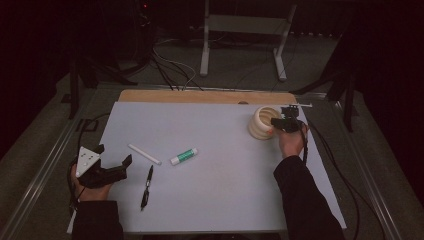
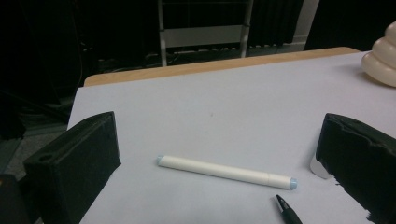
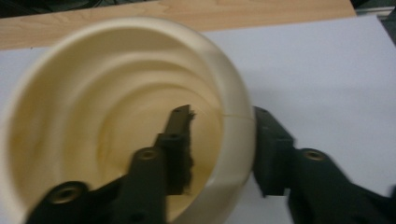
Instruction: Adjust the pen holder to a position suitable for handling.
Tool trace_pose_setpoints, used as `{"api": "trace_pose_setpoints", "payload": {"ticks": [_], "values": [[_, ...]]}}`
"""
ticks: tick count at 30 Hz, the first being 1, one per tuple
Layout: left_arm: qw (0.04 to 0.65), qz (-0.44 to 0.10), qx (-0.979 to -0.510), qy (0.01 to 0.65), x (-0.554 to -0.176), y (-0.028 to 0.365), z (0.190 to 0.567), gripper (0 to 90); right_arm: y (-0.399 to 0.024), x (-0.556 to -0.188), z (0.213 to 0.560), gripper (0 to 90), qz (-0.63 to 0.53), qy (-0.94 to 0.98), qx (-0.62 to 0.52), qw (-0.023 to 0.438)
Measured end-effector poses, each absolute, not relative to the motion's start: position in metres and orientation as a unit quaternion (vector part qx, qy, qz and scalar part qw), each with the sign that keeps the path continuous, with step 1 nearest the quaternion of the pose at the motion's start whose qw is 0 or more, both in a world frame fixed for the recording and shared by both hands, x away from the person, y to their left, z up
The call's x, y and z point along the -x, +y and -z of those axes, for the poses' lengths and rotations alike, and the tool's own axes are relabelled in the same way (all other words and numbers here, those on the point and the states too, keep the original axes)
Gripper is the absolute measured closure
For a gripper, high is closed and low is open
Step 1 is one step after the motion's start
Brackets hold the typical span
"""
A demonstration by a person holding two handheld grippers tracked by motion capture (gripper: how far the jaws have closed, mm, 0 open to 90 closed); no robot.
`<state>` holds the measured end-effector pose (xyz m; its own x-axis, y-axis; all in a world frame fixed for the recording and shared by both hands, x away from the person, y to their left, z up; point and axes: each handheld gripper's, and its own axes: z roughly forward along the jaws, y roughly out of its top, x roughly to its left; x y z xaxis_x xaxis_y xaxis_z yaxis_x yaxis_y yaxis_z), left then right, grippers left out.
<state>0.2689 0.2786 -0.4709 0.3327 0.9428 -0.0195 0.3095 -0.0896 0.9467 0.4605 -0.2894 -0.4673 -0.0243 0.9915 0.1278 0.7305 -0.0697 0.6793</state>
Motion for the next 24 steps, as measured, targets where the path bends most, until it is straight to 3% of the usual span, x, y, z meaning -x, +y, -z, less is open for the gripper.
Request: {"api": "trace_pose_setpoints", "payload": {"ticks": [2, 4, 24], "values": [[0.480, -0.330, -0.661, 0.473, -0.269, 0.278, 0.471, 0.0, -0.290, -0.456, 0.469, 76.2, -0.304, 0.652, -0.660, 0.217], [0.479, -0.330, -0.662, 0.473, -0.269, 0.278, 0.471, 0.0, -0.290, -0.453, 0.469, 77.7, -0.306, 0.654, -0.656, 0.219], [0.478, -0.330, -0.660, 0.477, -0.270, 0.279, 0.472, 0.0, -0.292, -0.445, 0.468, 79.3, -0.327, 0.664, -0.637, 0.214]]}}
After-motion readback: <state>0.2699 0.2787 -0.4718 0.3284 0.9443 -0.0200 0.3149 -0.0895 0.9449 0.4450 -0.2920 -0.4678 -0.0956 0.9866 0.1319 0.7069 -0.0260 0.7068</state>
